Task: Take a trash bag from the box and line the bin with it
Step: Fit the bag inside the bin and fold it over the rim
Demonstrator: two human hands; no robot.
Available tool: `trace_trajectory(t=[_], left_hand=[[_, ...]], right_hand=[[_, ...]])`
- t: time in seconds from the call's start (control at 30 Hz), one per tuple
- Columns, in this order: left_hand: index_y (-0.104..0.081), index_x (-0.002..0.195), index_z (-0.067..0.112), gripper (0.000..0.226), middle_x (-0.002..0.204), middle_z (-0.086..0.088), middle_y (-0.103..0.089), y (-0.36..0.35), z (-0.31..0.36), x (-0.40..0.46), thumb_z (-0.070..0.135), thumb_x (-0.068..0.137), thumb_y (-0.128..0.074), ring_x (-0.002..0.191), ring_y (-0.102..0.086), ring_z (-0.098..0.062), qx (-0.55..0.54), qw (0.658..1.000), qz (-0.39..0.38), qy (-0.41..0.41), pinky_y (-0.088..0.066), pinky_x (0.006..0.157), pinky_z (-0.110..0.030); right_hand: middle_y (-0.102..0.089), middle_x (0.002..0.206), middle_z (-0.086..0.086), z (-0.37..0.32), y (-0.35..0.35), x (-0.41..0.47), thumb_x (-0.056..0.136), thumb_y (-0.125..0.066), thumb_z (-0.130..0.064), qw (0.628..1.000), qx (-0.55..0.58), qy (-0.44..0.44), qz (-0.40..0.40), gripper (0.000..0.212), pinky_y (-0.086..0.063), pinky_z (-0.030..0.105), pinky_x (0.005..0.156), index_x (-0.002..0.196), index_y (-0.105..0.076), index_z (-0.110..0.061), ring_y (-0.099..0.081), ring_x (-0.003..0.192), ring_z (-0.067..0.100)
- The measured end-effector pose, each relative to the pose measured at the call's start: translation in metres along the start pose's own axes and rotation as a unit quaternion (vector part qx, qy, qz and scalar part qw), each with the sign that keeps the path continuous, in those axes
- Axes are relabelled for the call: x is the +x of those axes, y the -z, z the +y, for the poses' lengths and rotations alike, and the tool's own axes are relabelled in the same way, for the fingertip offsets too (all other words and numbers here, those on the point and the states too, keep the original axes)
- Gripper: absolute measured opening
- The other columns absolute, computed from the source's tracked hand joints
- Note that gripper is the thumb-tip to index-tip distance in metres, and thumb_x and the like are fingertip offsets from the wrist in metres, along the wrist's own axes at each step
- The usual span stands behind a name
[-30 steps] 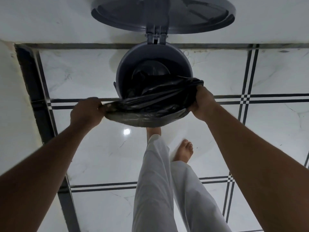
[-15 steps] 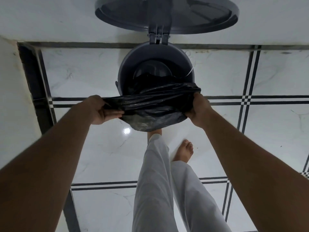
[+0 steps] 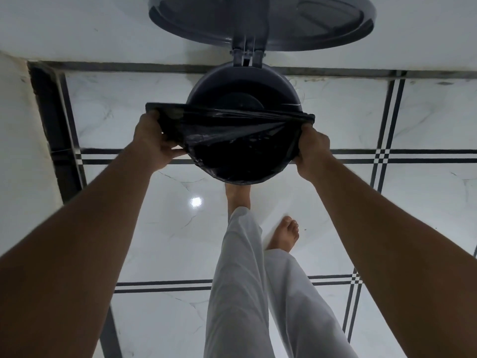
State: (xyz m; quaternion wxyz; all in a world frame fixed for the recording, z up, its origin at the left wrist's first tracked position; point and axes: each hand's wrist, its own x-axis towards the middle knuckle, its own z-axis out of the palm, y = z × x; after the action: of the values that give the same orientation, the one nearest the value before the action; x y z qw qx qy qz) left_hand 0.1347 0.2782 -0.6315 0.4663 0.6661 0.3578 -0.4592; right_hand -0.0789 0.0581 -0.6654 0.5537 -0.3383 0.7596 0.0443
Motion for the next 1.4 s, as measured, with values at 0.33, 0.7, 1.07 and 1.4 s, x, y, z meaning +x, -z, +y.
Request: trace_trajectory(t=[0.33, 0.7, 1.07, 1.4], left_hand=[[-0.070, 0.113, 0.028, 0.069, 0.115, -0.013, -0.075, -0.030, 0.050, -0.017, 0.085, 0.098, -0.034, 0.109, -0.074, -0.048, 0.219, 0.970, -0.080, 0.062, -0.058, 0.097, -0.069], [-0.073, 0.107, -0.002, 0.038, 0.057, -0.018, -0.074, -0.034, 0.068, 0.020, 0.022, 0.100, -0.044, 0.064, -0.078, -0.030, 0.388, 0.912, 0.130, -0.032, -0.063, 0.063, -0.036], [-0.061, 0.136, -0.002, 0.041, 0.093, -0.008, -0.083, -0.040, 0.069, 0.038, 0.004, 0.115, -0.027, 0.071, -0.082, -0.014, 0.095, 0.994, 0.013, -0.048, -0.066, 0.063, -0.026], [-0.073, 0.086, 0.029, 0.015, 0.087, 0.008, -0.076, -0.046, 0.043, 0.046, 0.019, 0.088, -0.083, 0.080, -0.072, -0.011, 0.197, 0.957, -0.037, -0.210, -0.058, 0.071, -0.022]], right_hand=[[-0.052, 0.064, -0.004, -0.037, 0.002, -0.004, 0.101, -0.054, -0.051, 0.936, -0.282, 0.196, 0.069, 0.045, -0.047, 0.035, 0.062, 0.070, -0.047, -0.019, -0.054, 0.062, 0.024], [-0.077, 0.078, 0.006, -0.075, 0.013, -0.004, 0.079, -0.057, -0.048, 0.899, -0.356, 0.220, 0.128, 0.046, -0.063, 0.035, 0.073, 0.086, -0.074, -0.007, -0.075, 0.073, 0.031], [-0.084, 0.090, 0.010, -0.077, 0.001, 0.020, 0.084, -0.078, -0.015, 0.988, -0.029, 0.140, 0.054, 0.005, -0.070, 0.037, 0.080, 0.087, -0.076, -0.012, -0.084, 0.090, 0.032], [-0.073, 0.091, -0.016, -0.050, -0.024, 0.011, 0.097, -0.069, -0.038, 0.938, -0.188, 0.291, -0.029, 0.008, -0.055, 0.035, 0.091, 0.098, -0.067, -0.030, -0.069, 0.091, 0.010]])
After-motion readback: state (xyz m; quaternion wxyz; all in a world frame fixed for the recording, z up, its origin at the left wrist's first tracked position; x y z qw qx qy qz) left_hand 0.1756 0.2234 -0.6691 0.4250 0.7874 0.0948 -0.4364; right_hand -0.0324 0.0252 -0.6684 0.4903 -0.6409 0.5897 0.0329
